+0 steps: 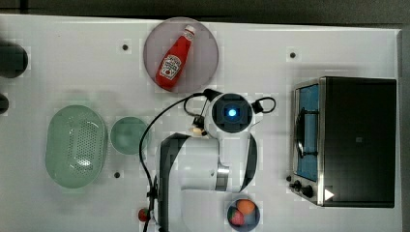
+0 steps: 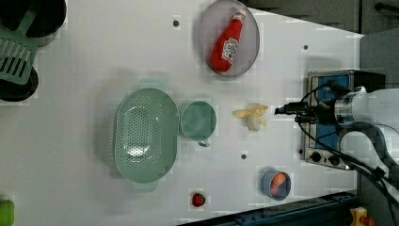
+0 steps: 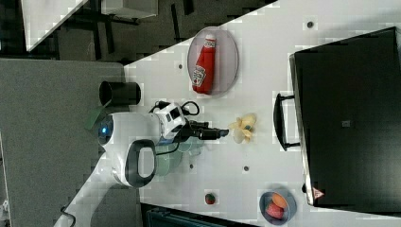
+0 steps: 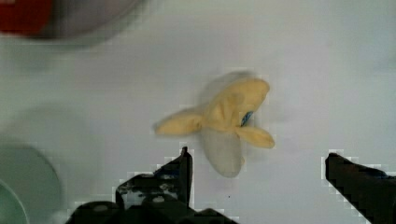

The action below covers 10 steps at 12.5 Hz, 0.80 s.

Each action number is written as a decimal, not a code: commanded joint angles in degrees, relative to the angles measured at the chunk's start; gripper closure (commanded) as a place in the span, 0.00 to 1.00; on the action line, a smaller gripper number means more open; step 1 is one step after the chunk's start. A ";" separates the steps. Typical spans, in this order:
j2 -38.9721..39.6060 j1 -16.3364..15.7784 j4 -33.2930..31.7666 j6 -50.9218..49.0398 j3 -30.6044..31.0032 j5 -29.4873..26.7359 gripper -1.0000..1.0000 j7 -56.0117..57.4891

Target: Pick Banana and place it in mug.

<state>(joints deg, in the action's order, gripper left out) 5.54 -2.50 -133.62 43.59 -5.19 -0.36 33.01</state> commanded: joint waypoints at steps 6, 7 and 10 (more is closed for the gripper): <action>13.93 1.27 0.50 9.78 1.52 0.22 0.00 9.87; 15.17 1.29 0.44 12.28 1.52 0.22 0.00 9.87; 17.94 1.33 0.19 13.68 1.74 0.22 0.00 9.86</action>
<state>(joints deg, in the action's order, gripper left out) 26.00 -1.52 -135.74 56.20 -4.97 0.17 40.31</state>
